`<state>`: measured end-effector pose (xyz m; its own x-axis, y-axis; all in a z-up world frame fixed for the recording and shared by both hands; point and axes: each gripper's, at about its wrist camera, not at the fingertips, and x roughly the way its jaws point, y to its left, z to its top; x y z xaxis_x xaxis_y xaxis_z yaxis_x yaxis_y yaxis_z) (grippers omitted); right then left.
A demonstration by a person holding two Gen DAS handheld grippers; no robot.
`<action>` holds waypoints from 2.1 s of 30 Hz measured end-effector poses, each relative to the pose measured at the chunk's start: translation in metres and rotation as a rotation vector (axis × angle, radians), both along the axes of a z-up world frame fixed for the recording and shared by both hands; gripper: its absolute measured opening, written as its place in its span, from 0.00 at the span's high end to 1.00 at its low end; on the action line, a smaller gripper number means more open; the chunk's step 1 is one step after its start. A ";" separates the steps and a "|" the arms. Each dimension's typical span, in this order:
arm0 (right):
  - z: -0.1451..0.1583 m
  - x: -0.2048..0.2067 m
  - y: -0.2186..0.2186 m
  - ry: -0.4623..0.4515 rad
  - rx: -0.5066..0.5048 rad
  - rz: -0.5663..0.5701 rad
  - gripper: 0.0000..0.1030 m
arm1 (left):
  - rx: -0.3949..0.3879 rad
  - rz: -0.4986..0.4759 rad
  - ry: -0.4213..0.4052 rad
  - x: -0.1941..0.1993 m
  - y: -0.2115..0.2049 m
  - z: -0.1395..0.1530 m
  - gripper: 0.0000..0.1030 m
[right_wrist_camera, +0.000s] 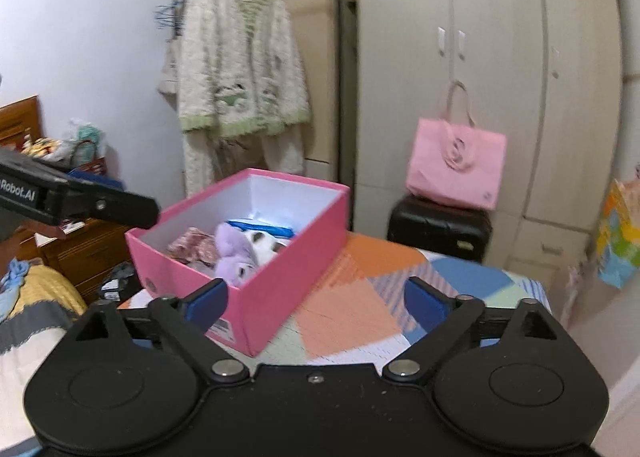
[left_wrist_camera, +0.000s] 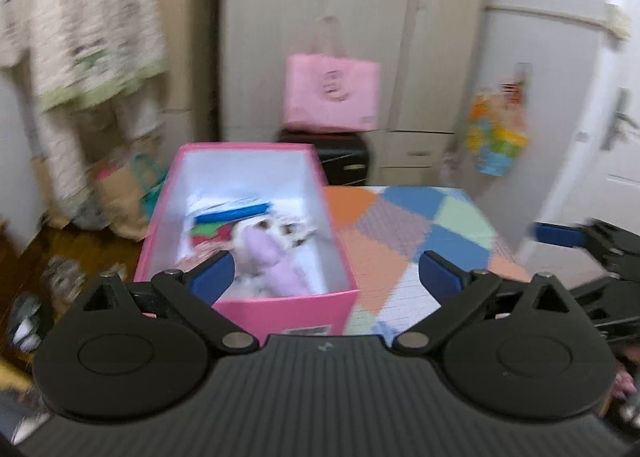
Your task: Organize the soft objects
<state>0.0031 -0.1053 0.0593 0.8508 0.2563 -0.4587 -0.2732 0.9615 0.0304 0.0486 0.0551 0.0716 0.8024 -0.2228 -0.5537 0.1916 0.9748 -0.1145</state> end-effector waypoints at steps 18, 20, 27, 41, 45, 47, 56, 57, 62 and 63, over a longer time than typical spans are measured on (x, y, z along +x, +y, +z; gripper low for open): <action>0.006 -0.031 -0.017 0.010 0.142 -0.167 0.01 | 0.067 -0.010 -0.083 -0.028 -0.008 -0.016 0.01; 0.000 -0.029 -0.016 0.023 0.145 -0.197 0.01 | 0.045 0.018 -0.059 -0.027 -0.008 -0.019 0.01; -0.005 -0.043 -0.003 -0.005 0.041 -0.272 0.01 | 0.055 0.017 -0.113 -0.053 -0.012 -0.031 0.01; -0.003 -0.075 0.000 -0.048 0.010 -0.306 0.01 | 0.146 0.089 -0.148 -0.076 -0.033 -0.037 0.01; -0.003 -0.078 -0.001 -0.051 0.000 -0.323 0.01 | 0.144 0.099 -0.143 -0.077 -0.035 -0.039 0.01; -0.004 -0.079 -0.002 -0.050 -0.008 -0.336 0.01 | 0.147 0.098 -0.142 -0.077 -0.034 -0.040 0.01; -0.003 -0.092 0.002 -0.089 -0.011 -0.326 0.01 | 0.141 0.116 -0.141 -0.078 -0.038 -0.039 0.01; -0.002 -0.094 0.003 -0.094 -0.013 -0.321 0.01 | 0.146 0.120 -0.142 -0.078 -0.038 -0.039 0.01; -0.001 -0.095 0.004 -0.094 -0.025 -0.343 0.01 | 0.162 0.132 -0.151 -0.081 -0.040 -0.039 0.01; -0.002 -0.094 0.003 -0.091 -0.026 -0.351 0.01 | 0.162 0.137 -0.153 -0.081 -0.039 -0.039 0.01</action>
<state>-0.0913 -0.1022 0.0571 0.9225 -0.0693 -0.3798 0.0731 0.9973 -0.0045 -0.0328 0.0156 0.0324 0.8961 -0.0242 -0.4433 0.0594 0.9961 0.0657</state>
